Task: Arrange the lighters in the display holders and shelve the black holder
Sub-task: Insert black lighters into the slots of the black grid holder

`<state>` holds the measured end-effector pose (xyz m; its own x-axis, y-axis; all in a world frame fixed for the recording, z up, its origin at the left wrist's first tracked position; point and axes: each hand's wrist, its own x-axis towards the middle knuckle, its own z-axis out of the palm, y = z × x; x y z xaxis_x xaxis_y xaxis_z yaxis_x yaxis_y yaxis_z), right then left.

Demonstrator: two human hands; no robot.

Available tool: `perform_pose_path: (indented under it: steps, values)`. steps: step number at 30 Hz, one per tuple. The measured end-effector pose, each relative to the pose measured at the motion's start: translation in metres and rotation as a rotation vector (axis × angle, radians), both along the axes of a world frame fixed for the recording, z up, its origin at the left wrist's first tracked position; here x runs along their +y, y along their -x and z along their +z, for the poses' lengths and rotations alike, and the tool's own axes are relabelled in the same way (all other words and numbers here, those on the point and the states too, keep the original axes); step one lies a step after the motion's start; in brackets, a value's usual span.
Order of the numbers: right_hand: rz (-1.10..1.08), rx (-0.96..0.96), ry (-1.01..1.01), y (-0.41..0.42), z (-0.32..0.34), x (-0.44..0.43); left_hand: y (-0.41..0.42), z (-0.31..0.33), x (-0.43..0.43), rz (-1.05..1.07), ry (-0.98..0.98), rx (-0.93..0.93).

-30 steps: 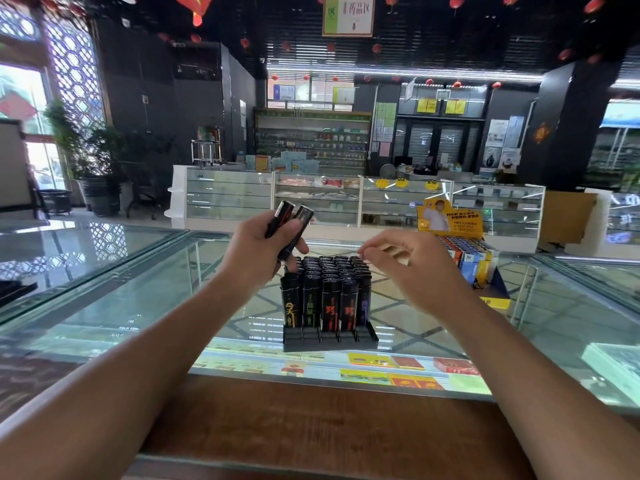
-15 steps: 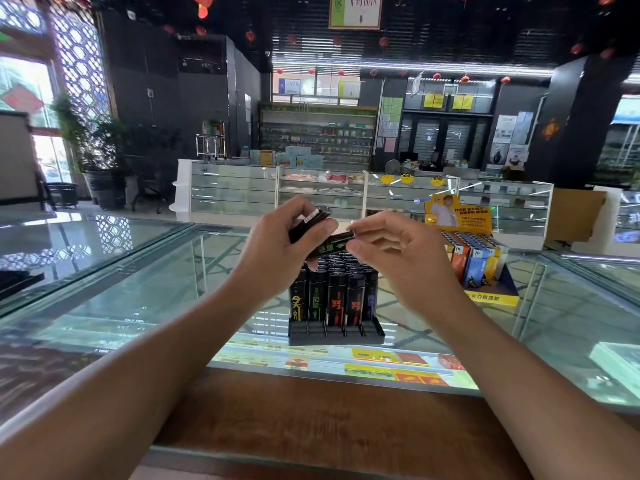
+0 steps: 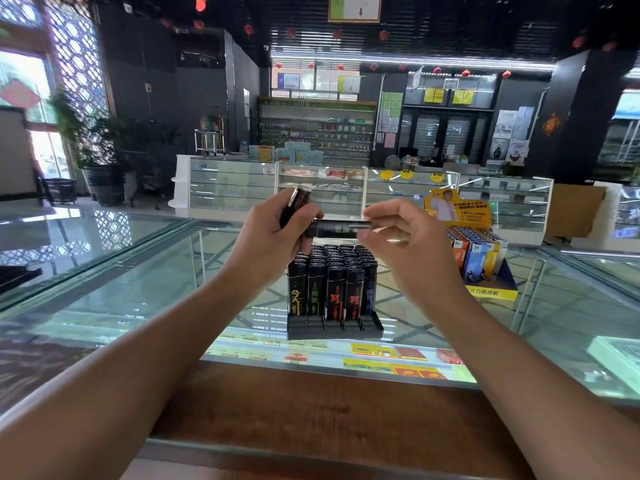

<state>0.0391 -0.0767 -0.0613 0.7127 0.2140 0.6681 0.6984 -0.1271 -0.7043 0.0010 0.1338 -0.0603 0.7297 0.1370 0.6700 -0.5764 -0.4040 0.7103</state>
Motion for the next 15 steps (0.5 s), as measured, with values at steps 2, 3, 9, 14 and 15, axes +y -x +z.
perform_pose_path:
  steps: [2,3,9,14,15]
  values:
    - [-0.028,-0.076,0.101,0.005,-0.002,0.002,-0.001,0.000,0.000,0.003,-0.007,-0.008]
    - [-0.053,-0.122,0.160,0.006,-0.003,0.003,-0.001,0.000,0.000,-0.001,-0.009,-0.010]
    - [-0.305,-0.539,0.429,0.004,-0.004,0.005,-0.005,-0.001,0.003,-0.021,0.078,-0.058]
    - [-0.072,-0.169,0.182,0.013,0.001,0.010,-0.012,0.002,0.018,0.039,0.260,-0.021]
    - [-0.024,-0.134,0.174,0.014,0.002,0.010,-0.013,0.001,0.019,0.040,0.262,-0.002]
